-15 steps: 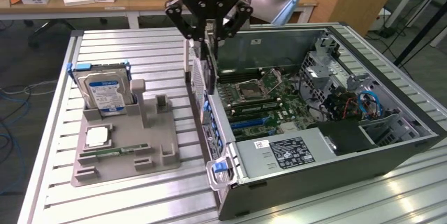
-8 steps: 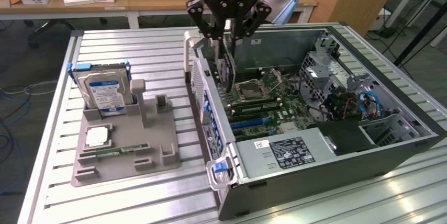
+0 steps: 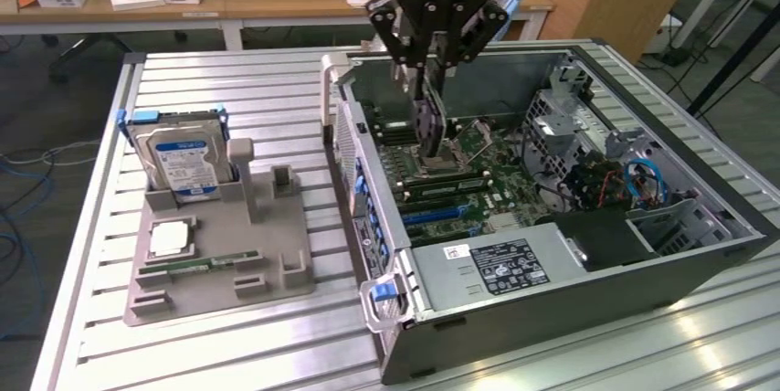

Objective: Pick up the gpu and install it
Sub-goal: 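Pick up the gpu and move the gpu toward the slot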

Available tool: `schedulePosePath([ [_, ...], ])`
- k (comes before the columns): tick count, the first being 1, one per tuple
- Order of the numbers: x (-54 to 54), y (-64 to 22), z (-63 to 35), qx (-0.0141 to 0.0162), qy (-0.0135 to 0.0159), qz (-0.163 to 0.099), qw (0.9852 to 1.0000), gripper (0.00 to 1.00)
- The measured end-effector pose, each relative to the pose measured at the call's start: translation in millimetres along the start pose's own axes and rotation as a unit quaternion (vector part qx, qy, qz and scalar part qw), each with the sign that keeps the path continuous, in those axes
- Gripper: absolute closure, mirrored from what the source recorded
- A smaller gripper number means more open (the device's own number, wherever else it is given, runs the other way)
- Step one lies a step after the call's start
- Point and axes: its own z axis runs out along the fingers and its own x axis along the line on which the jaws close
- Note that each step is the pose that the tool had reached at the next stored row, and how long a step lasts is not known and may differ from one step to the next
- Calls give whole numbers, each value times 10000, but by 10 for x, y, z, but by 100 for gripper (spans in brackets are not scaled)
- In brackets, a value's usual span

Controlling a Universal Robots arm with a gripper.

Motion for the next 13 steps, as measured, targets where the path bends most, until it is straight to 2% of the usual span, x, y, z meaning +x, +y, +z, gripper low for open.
schedulePosePath([
  [13,-589,42,11,1,20,-5,10000,74],
])
